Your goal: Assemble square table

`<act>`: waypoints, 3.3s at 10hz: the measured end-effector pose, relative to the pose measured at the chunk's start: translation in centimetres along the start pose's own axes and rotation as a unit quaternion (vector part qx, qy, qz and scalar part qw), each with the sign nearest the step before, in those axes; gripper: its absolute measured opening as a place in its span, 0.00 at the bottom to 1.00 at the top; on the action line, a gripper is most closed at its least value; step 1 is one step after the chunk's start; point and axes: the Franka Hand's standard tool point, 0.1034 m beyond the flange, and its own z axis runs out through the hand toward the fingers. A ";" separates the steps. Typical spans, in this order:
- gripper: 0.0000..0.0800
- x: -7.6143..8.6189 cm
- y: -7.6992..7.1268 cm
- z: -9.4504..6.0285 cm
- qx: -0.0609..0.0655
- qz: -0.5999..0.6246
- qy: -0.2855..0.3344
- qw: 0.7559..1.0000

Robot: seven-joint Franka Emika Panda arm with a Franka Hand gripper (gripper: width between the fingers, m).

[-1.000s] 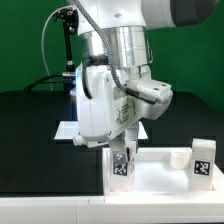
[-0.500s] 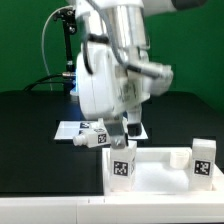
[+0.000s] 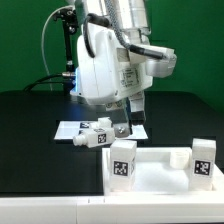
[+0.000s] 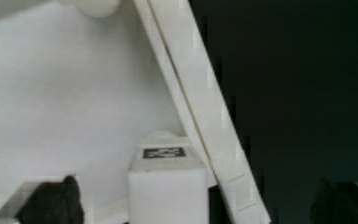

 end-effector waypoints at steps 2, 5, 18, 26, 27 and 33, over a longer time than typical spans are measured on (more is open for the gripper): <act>0.81 -0.5 1.5 0.2 -0.011 -0.042 -0.001 0.999; 0.81 -1.0 6.0 0.8 -0.007 -0.033 0.012 0.999; 0.81 1.3 12.5 4.3 -0.079 -0.105 0.024 0.991; 0.81 0.5 12.8 5.3 -0.085 -0.125 0.029 0.988; 0.81 0.8 13.9 5.8 -0.088 -0.124 0.033 0.988; 0.65 1.9 15.7 8.0 -0.123 -0.116 0.042 0.985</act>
Offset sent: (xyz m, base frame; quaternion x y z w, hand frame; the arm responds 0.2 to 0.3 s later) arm -0.0777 0.0154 -0.0177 0.0518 0.0219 -0.0017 0.9984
